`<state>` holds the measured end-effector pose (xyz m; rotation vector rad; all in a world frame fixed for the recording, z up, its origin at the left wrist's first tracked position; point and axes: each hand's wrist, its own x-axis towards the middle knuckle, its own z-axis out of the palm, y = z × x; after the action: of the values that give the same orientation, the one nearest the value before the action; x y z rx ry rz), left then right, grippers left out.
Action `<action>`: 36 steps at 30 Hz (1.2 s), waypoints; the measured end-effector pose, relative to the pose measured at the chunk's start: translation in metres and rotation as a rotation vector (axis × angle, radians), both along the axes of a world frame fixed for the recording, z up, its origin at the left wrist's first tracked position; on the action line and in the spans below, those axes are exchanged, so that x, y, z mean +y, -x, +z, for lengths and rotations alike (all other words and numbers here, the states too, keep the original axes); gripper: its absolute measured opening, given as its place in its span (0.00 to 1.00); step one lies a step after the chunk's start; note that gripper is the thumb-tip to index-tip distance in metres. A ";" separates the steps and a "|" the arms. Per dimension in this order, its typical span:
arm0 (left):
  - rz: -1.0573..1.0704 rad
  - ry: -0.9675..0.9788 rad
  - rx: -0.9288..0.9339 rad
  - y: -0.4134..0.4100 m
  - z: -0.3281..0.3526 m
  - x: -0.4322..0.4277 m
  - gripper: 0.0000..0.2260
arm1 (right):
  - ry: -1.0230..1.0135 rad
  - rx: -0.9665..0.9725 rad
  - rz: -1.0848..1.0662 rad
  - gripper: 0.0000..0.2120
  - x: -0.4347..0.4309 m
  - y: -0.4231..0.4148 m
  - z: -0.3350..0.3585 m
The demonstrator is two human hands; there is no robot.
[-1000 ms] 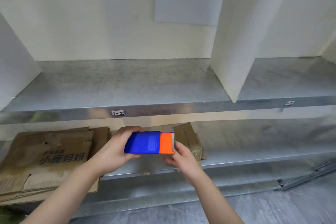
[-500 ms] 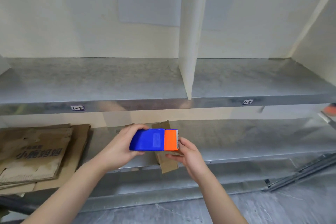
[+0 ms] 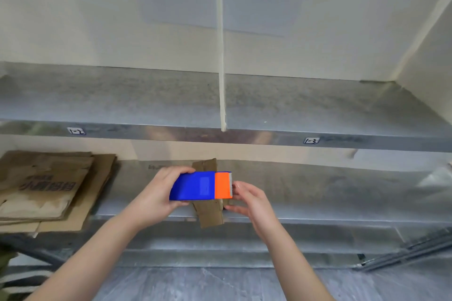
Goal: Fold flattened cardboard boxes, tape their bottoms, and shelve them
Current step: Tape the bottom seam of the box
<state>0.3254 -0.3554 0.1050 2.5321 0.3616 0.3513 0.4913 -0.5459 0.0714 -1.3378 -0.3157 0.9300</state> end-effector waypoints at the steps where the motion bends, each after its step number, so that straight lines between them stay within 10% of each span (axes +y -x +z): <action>1: 0.004 -0.006 0.007 0.001 0.000 0.001 0.31 | 0.004 -0.020 0.006 0.12 0.001 0.000 -0.001; 25: 0.036 0.088 0.085 0.016 -0.010 0.019 0.30 | 0.005 -0.065 -0.039 0.08 0.019 0.022 -0.013; 36: 0.192 0.932 0.145 0.016 -0.021 0.018 0.25 | -0.060 -0.076 0.067 0.20 0.031 0.021 -0.012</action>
<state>0.3091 -0.3369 0.0836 1.6123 0.6468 0.0346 0.4705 -0.5151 0.0599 -1.3158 -0.4463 0.9193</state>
